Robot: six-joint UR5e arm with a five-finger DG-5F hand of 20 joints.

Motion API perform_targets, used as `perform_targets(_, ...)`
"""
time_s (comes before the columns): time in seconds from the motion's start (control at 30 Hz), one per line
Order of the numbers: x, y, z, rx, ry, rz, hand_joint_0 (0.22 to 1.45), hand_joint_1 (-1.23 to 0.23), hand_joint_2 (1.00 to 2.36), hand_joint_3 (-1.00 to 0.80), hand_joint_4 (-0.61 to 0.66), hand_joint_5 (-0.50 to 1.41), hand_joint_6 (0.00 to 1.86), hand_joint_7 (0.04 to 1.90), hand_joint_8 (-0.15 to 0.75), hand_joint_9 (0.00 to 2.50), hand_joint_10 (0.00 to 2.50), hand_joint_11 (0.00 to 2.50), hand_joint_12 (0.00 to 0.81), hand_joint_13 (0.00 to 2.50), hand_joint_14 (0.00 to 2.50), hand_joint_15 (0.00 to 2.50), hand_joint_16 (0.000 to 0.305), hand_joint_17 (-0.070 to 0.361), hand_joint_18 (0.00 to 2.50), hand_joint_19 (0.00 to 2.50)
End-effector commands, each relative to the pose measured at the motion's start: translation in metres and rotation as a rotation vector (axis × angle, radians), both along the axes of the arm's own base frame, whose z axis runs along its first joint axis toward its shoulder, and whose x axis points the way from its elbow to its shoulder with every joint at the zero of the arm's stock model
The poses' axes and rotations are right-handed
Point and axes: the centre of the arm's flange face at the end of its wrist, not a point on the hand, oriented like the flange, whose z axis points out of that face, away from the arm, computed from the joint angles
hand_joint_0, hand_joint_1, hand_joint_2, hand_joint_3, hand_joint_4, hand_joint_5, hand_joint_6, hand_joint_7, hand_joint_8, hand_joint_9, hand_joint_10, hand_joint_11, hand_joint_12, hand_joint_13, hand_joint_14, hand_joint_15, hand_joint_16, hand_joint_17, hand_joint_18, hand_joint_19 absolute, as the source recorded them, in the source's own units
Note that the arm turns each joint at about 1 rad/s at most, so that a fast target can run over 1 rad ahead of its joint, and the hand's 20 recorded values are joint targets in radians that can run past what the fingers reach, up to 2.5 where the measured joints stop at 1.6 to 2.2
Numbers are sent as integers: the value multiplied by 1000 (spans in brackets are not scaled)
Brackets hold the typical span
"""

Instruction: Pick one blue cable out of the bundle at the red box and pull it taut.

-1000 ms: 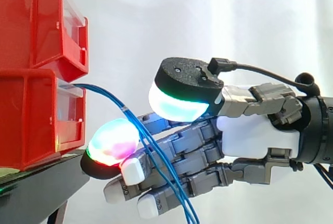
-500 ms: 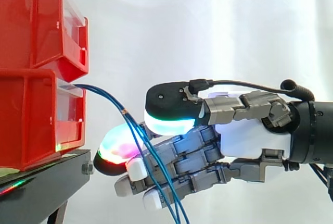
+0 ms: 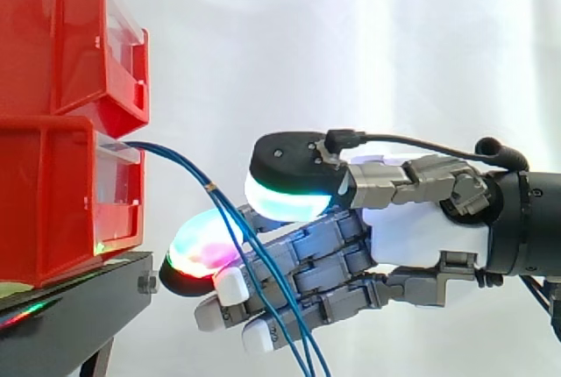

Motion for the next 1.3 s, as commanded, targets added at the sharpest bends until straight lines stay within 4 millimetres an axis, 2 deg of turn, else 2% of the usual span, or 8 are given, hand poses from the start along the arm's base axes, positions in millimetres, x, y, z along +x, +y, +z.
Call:
perform_targets(0.0, 0, 2, 0, -12, 4, 1, 543, -749, 1007, -400, 270, -183, 812, 1062, 381, 542, 9, 534, 442, 470, 4, 167, 62, 139, 557, 295)
perform_targets(0.2, 0, 5, 1, -24, 3, 5, 553, -761, 1007, -405, 269, -165, 792, 1116, 382, 573, 11, 523, 441, 476, 4, 166, 61, 137, 558, 297)
perform_targets(0.67, 0, 5, 1, -136, 25, -4, 617, -847, 1017, -246, 270, -180, 853, 1310, 368, 567, 10, 550, 432, 491, 4, 159, 59, 134, 585, 272)
perform_targets(0.87, 0, 5, 1, -141, 26, -3, 629, -884, 1016, -287, 285, -188, 888, 1207, 369, 569, 12, 560, 432, 495, 4, 156, 59, 134, 602, 269)
perform_targets(0.9, 0, 5, 1, -142, 26, -5, 620, -875, 1010, -369, 287, -179, 882, 1219, 373, 597, 12, 569, 430, 499, 4, 161, 59, 133, 605, 276)
perform_targets(1.0, 1, 7, 1, -150, 27, -2, 605, -857, 1005, -445, 286, -164, 867, 1218, 377, 636, 10, 578, 433, 515, 5, 170, 59, 133, 605, 279)
perform_targets(1.27, 1, 8, 2, -164, 26, -2, 617, -862, 1011, -376, 295, -138, 858, 1301, 382, 698, 13, 581, 434, 537, 5, 165, 58, 131, 614, 289)
